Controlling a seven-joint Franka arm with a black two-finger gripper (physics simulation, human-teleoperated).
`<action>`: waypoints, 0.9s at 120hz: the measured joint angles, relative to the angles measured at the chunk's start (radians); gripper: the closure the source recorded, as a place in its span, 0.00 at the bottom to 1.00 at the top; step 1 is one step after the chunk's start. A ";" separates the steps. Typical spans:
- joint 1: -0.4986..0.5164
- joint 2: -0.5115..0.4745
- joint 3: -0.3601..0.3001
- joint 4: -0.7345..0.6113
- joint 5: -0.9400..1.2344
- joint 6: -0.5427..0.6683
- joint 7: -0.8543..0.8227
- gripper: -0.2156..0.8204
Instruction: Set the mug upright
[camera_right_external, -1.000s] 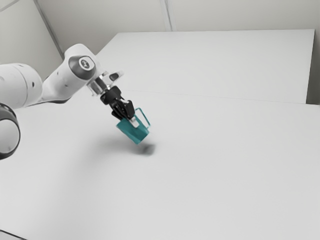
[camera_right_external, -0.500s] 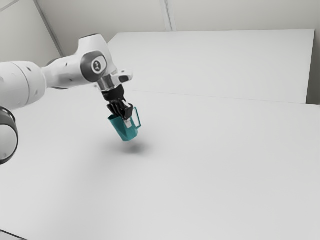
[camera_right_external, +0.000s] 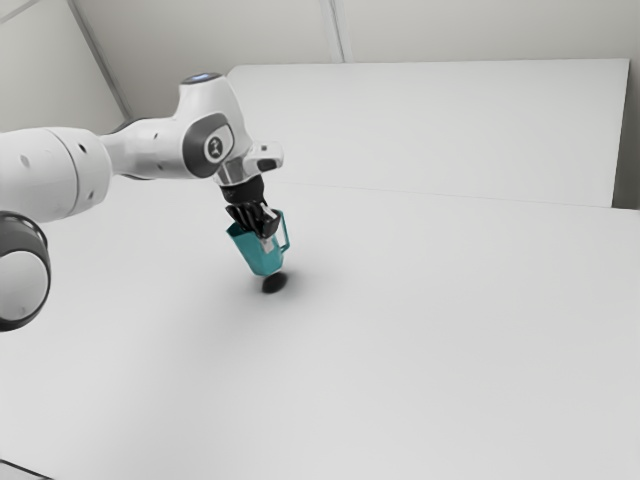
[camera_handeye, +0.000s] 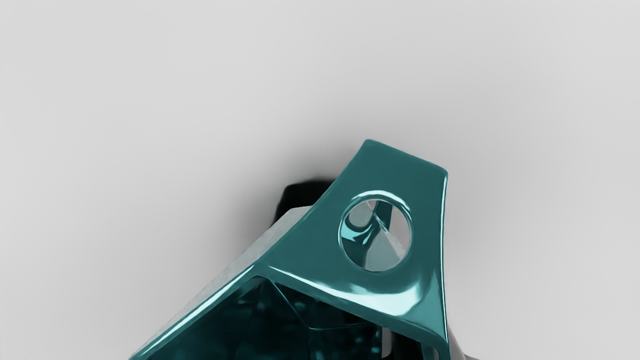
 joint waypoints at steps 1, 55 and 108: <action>0.000 0.000 0.000 0.000 0.001 0.000 -0.001 0.97; 0.000 0.014 0.000 0.001 0.067 -0.054 -0.036 0.97; -0.001 0.055 0.001 0.007 0.079 -0.063 -0.053 0.96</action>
